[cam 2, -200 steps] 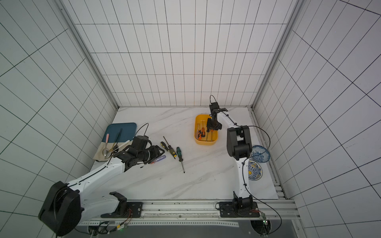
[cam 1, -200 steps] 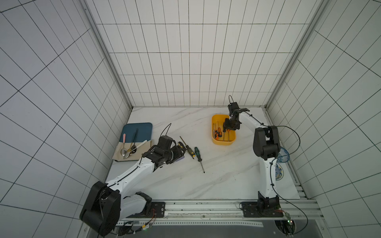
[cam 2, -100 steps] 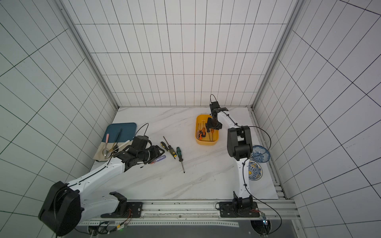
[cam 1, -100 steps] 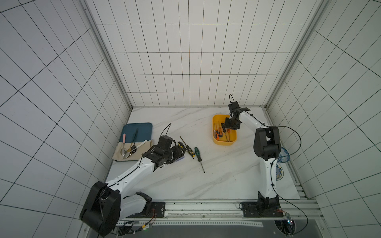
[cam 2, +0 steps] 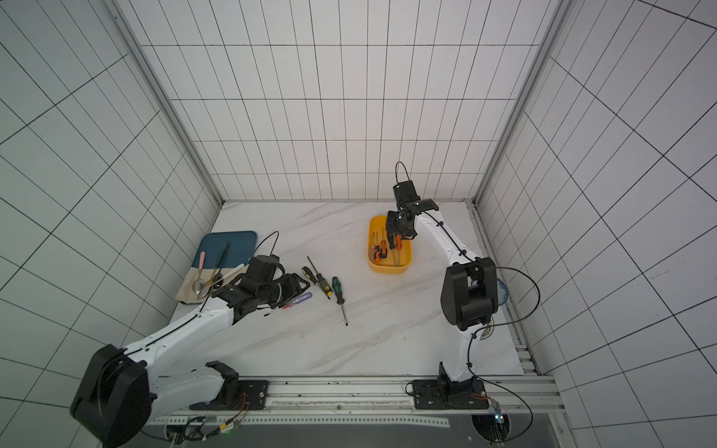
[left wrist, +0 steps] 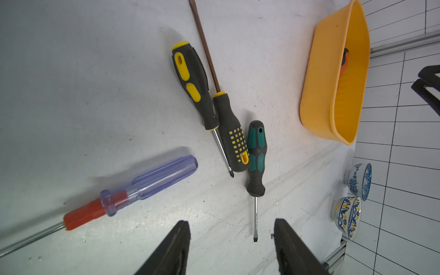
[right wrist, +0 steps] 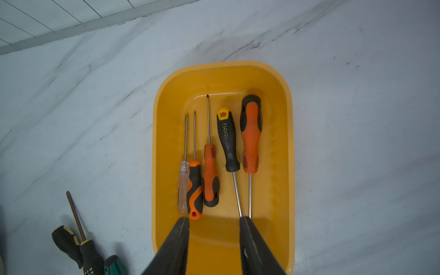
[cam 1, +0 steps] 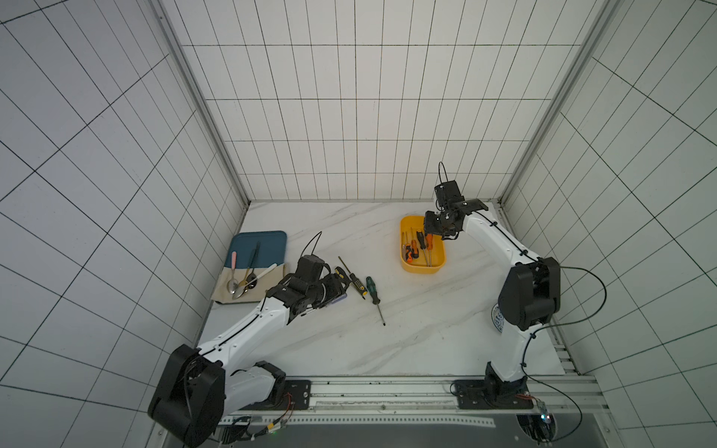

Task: Put the screwdriver on the desktop into the storage box
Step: Place the screwdriver in the storage box.

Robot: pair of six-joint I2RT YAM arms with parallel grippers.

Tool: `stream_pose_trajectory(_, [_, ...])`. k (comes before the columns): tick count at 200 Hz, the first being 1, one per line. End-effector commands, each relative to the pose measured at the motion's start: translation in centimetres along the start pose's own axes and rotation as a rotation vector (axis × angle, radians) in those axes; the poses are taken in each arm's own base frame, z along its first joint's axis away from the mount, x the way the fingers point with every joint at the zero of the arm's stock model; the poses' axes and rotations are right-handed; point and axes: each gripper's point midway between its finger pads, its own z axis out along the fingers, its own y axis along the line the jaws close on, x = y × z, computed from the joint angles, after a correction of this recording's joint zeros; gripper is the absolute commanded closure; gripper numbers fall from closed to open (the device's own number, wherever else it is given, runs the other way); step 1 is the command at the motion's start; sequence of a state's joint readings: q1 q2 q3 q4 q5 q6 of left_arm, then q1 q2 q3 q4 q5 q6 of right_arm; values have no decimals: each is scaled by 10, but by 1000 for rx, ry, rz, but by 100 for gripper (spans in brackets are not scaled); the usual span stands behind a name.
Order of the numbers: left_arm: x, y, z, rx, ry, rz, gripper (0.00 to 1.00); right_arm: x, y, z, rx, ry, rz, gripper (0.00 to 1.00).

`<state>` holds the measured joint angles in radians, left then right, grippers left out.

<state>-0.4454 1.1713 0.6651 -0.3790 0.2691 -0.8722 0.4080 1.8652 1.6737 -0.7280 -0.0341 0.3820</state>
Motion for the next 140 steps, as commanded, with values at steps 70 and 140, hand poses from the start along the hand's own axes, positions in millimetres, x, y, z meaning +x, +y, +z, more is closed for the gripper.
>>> stream_pose_trajectory(70, [13,-7,-16,71,10,43,41,109,69,-13,-117,127,-189,60])
stream_pose_trajectory(140, [21,7,-15,49,18,23,37,182,109,5,-179,255,-297,54])
